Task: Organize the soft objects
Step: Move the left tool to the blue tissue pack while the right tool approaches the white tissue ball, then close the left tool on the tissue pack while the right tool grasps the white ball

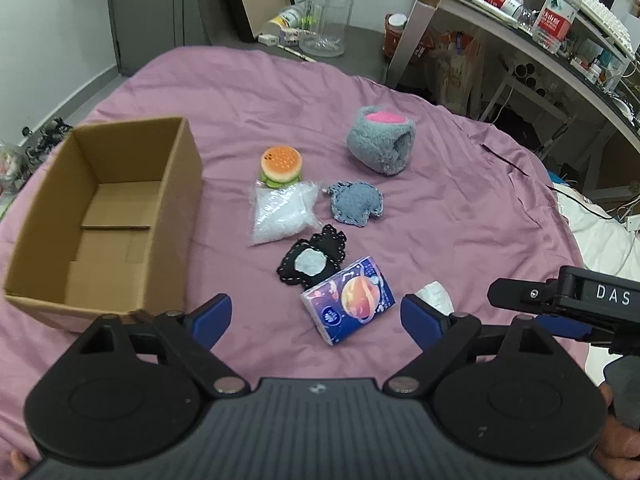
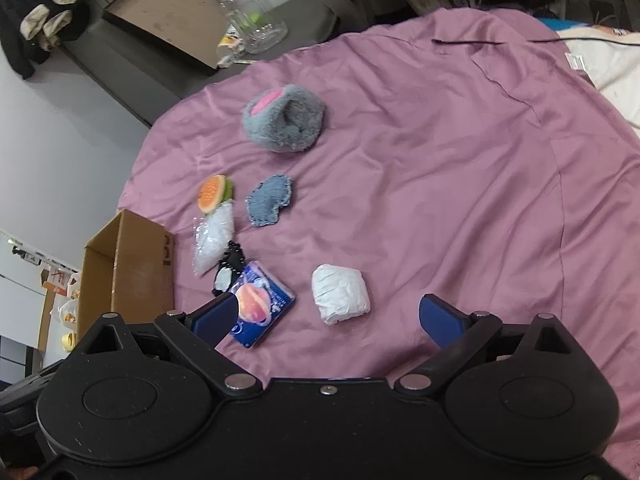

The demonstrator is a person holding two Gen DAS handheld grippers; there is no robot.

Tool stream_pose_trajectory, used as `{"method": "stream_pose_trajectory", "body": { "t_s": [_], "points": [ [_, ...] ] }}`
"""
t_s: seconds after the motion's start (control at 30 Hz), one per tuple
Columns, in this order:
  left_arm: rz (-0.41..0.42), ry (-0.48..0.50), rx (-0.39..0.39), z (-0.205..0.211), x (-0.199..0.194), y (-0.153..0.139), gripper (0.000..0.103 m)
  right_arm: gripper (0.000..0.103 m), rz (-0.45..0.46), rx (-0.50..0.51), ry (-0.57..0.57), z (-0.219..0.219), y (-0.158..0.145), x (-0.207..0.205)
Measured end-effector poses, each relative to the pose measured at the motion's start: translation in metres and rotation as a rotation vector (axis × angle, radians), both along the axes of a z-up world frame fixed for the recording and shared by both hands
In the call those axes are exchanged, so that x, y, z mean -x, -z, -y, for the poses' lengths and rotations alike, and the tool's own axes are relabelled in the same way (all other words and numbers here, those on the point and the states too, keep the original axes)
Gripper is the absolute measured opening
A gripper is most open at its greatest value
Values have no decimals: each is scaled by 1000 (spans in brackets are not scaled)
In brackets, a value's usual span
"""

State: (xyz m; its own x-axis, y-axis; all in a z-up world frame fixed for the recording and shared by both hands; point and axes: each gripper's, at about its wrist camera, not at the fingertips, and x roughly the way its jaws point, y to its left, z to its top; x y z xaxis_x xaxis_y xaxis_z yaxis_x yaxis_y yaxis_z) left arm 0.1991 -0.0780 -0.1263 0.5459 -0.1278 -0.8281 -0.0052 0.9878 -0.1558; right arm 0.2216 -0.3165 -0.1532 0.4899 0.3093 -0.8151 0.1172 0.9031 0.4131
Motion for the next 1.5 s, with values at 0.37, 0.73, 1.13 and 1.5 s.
{"method": "stream_pose_trajectory", "body": {
  "t_s": [0.37, 0.73, 1.13, 1.5],
  "points": [
    [-57, -3, 35, 10, -37, 35, 90, 82, -98, -46, 33, 2, 28, -22],
    [-156, -83, 82, 10, -63, 75, 90, 82, -196, -35, 95, -4, 57, -43],
    [-195, -202, 95, 19, -80, 85, 91, 71, -278, -93, 193, 4, 74, -45],
    [-225, -240, 75, 24, -84, 94, 90, 46, -310, -116, 211, 0, 80, -46]
  ]
}}
